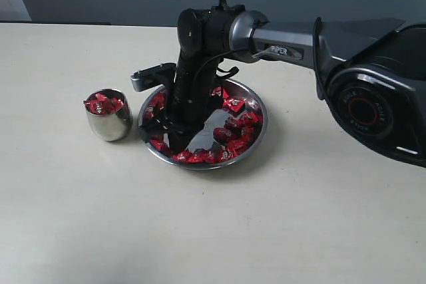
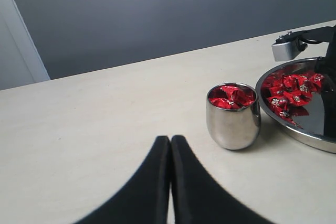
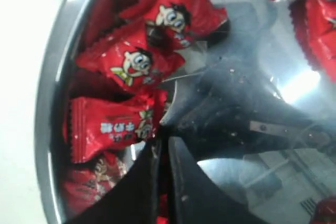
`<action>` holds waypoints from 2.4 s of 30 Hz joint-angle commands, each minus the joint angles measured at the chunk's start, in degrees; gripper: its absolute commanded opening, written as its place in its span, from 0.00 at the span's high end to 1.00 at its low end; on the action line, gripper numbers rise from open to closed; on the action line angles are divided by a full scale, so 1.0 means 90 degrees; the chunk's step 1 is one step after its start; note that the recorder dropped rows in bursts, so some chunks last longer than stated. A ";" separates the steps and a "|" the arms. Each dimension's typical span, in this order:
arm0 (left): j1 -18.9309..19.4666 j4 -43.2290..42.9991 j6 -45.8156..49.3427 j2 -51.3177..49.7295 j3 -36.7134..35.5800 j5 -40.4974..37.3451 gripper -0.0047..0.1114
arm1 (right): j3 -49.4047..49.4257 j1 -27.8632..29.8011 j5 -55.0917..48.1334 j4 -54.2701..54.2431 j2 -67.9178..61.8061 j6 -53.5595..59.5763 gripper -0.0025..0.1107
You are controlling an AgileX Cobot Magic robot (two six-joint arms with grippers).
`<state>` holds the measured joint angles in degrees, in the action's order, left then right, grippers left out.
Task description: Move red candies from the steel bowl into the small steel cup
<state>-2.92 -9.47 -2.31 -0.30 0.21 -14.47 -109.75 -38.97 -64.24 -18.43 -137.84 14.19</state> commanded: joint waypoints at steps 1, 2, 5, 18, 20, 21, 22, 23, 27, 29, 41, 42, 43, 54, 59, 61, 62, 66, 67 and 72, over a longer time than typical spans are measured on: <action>0.0000 0.0020 -0.0005 0.0033 -0.0023 0.0066 0.96 | -0.0025 0.0021 0.0329 0.0014 0.0103 0.0017 0.98; 0.0000 0.0020 -0.0005 0.0033 -0.0023 0.0066 0.96 | -0.0025 0.0021 0.0394 0.0014 0.0120 0.0017 0.98; 0.0000 0.0020 -0.0005 0.0033 -0.0023 0.0066 0.96 | -0.0025 0.0021 0.0651 -0.0014 0.0249 0.0017 0.98; 0.0000 0.0020 -0.0005 0.0033 -0.0023 0.0066 0.96 | -0.0025 0.0009 0.1968 -0.0709 0.0605 0.0017 0.98; 0.0000 0.0020 -0.0005 0.0033 -0.0023 0.0066 0.96 | -0.0025 0.0009 0.2073 -0.0798 0.0605 0.0017 0.98; 0.0000 0.0020 -0.0005 0.0033 -0.0023 0.0066 0.96 | -0.0025 0.0000 0.2146 -0.0864 0.0605 0.0017 0.98; 0.0000 0.0020 -0.0005 0.0033 -0.0023 0.0066 0.96 | -0.0025 0.0000 0.2211 -0.0932 0.0616 0.0017 0.98; 0.0000 0.0020 -0.0005 0.0033 -0.0023 0.0066 0.96 | -0.0025 -0.0015 0.2293 -0.1017 0.0616 0.0047 0.98; 0.0000 0.0020 -0.0005 0.0033 -0.0023 0.0066 0.96 | -0.0025 -0.0087 0.2704 -0.1357 0.0628 0.0166 0.98; 0.0000 0.0020 -0.0005 0.0033 -0.0023 0.0066 0.96 | -0.0025 -0.0134 0.2918 -0.1548 0.0628 0.0269 0.98; 0.0000 0.0020 -0.0018 0.0033 -0.0023 0.0066 0.96 | -0.0025 -0.0442 0.3578 -0.1706 0.0602 0.0727 0.98; 0.0000 0.0020 -0.0018 0.0033 -0.0023 0.0066 0.96 | -0.0025 -0.0459 0.3566 -0.1706 0.0587 0.0751 0.98; 0.0000 0.0020 -0.0018 0.0033 -0.0023 0.0066 0.96 | -0.0025 -0.0458 0.3566 -0.1693 0.0587 0.0749 0.98; 0.0000 0.0020 -0.0018 0.0033 -0.0023 0.0066 0.96 | -0.0025 -0.0458 0.3842 -0.1131 0.0559 0.0764 0.97; 0.0000 0.0020 -0.0018 0.0033 -0.0023 0.0066 0.96 | -0.0025 -0.0458 0.3842 -0.1103 0.0413 0.0764 0.97; 0.0000 0.0020 -0.0018 0.0033 -0.0023 0.0066 0.96 | -0.0025 -0.0458 0.3842 -0.1103 0.0401 0.0800 0.97; 0.0000 0.0020 -0.0018 0.0033 -0.0023 0.0066 0.96 | -0.0025 -0.0458 0.3842 -0.1103 0.0401 0.0872 0.97; 0.0000 0.0020 -0.0018 0.0033 -0.0023 0.0066 0.96 | -0.0025 -0.0458 0.3831 -0.1103 0.0401 0.0919 0.84; 0.0000 0.0020 -0.0018 0.0033 -0.0023 0.0066 0.96 | -0.0025 -0.0458 0.3831 -0.1103 0.0401 0.0919 0.79; 0.0000 0.0020 -0.0018 0.0033 -0.0023 0.0066 0.96 | -0.0025 -0.0458 0.3831 -0.1103 0.0401 0.0919 0.70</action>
<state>-2.92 -9.47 -2.31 -0.30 0.21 -14.47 -109.75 -43.10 -30.23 -28.71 -134.57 22.04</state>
